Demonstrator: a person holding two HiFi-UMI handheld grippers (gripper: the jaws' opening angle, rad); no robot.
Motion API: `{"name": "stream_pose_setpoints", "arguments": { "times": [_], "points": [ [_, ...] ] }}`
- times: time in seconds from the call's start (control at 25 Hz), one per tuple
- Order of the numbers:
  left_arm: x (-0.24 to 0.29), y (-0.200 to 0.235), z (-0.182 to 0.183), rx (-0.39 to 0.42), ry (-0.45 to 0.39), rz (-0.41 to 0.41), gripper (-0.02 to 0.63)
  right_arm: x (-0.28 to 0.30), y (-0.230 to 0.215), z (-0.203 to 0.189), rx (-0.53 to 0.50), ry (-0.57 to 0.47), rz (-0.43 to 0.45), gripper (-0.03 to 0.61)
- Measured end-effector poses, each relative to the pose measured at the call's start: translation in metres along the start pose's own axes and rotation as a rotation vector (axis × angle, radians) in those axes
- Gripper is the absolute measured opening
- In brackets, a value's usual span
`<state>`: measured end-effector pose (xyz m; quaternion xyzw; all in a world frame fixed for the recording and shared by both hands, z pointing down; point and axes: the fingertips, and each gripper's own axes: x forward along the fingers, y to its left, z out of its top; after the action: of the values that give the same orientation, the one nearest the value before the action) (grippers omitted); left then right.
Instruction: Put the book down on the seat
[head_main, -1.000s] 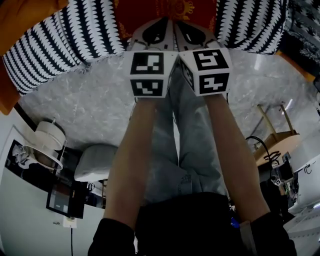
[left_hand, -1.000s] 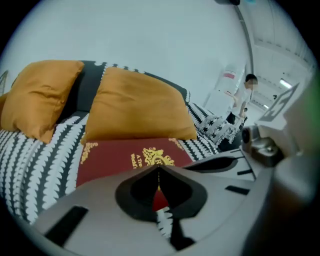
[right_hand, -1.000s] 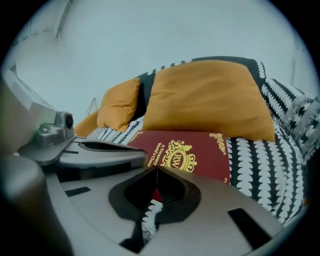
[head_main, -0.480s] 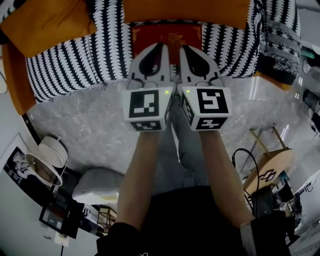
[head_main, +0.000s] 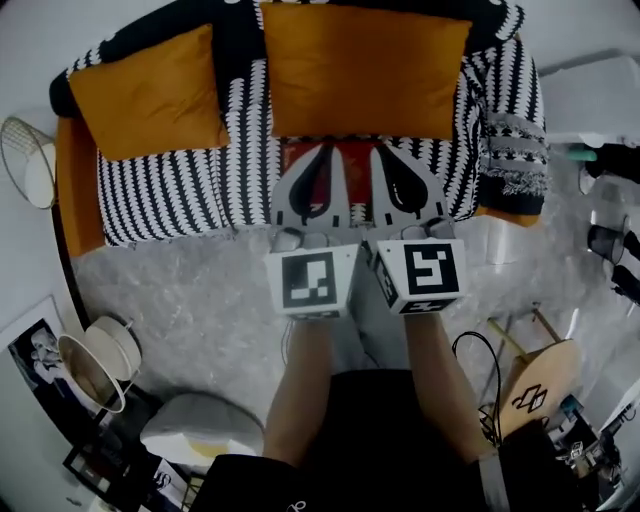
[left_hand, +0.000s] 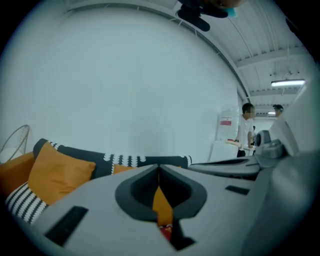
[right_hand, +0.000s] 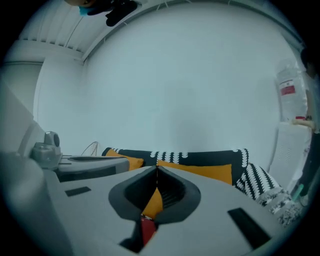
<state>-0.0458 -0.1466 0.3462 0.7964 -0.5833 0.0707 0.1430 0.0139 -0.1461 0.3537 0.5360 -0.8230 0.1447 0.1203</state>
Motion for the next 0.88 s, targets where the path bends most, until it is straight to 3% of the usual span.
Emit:
{"name": "stream_pose_setpoints", "arguments": {
  "times": [0.24, 0.68, 0.88],
  "points": [
    [-0.020, -0.016, 0.070, 0.035, -0.114, 0.010, 0.014, -0.029, -0.001, 0.066, -0.009, -0.111, -0.016, 0.011],
    [-0.049, -0.024, 0.204, 0.180, -0.321, 0.058, 0.014, -0.057, 0.019, 0.202, -0.109, -0.347, 0.053, 0.011],
    [-0.062, -0.025, 0.250, 0.185, -0.402, 0.088, 0.014, -0.070, 0.024, 0.250, -0.107, -0.445, 0.070, 0.011]
  ]
}}
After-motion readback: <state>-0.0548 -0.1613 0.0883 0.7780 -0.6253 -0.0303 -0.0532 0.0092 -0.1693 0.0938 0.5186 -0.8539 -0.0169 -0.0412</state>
